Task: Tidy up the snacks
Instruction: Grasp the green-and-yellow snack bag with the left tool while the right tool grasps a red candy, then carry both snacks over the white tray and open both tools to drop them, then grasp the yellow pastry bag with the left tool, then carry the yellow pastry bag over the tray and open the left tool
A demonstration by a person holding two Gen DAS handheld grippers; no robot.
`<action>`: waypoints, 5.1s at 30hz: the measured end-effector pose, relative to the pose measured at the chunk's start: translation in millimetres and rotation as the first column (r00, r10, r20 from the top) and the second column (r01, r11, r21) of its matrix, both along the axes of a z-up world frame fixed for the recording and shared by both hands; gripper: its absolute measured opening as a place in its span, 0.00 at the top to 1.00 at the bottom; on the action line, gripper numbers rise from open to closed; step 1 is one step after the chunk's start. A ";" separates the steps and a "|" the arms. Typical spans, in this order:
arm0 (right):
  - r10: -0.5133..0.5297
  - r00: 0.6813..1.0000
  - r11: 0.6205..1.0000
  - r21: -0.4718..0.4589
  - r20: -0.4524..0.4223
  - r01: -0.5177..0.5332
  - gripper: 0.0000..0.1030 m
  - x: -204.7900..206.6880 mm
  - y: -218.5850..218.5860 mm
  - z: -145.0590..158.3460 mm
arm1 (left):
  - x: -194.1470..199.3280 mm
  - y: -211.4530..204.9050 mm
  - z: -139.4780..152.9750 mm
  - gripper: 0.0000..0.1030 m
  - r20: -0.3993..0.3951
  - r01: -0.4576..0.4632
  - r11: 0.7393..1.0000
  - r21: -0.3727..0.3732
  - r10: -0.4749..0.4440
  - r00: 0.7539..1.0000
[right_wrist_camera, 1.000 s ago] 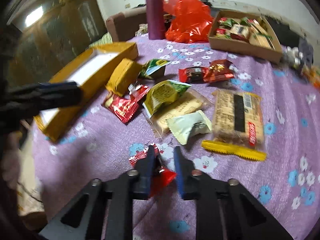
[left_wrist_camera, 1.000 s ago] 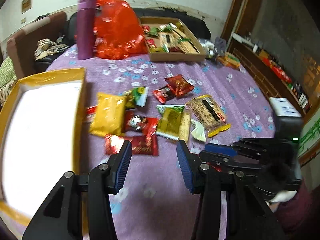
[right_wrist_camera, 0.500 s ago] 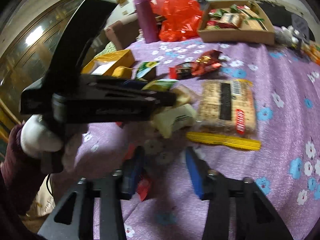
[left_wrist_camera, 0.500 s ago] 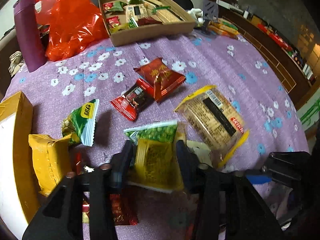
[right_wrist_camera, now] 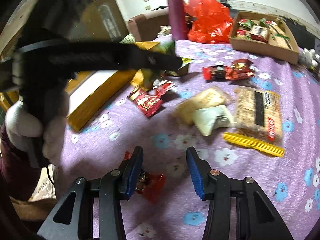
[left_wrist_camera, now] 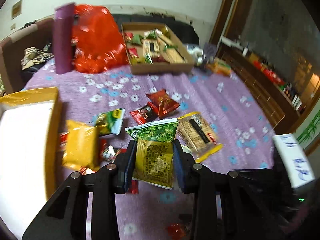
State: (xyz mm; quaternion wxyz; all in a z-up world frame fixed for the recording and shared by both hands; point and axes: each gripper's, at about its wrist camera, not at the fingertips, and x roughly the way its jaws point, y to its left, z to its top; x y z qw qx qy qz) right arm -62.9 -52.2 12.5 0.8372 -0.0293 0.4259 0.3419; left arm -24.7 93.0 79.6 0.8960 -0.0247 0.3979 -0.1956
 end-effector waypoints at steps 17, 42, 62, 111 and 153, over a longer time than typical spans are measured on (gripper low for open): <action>0.106 0.994 0.982 -0.163 0.030 -0.099 0.45 -36.5 38.5 -5.2 | -84.3 123.6 13.3 0.68 0.068 -0.210 0.969 -0.128 0.220 0.973; 0.081 0.997 0.997 -0.012 -0.006 -0.081 0.74 -4.3 156.0 64.1 | -55.2 226.0 -20.4 0.68 -0.017 -0.445 0.896 0.005 0.445 0.895; -0.052 0.999 0.997 0.065 0.012 0.051 0.62 29.6 143.1 68.0 | -76.0 249.3 4.8 0.40 -0.009 -0.440 0.881 -0.171 0.446 0.895; -0.371 0.927 0.925 0.073 -0.058 0.374 0.81 62.9 -30.7 6.7 | 75.9 26.2 -52.2 0.60 -0.067 -0.071 0.919 0.387 0.105 0.992; 0.010 0.982 0.981 0.193 -0.187 0.026 0.77 60.6 194.3 39.2 | 29.4 257.2 -19.8 0.59 -0.095 -0.442 0.897 -0.009 0.439 0.893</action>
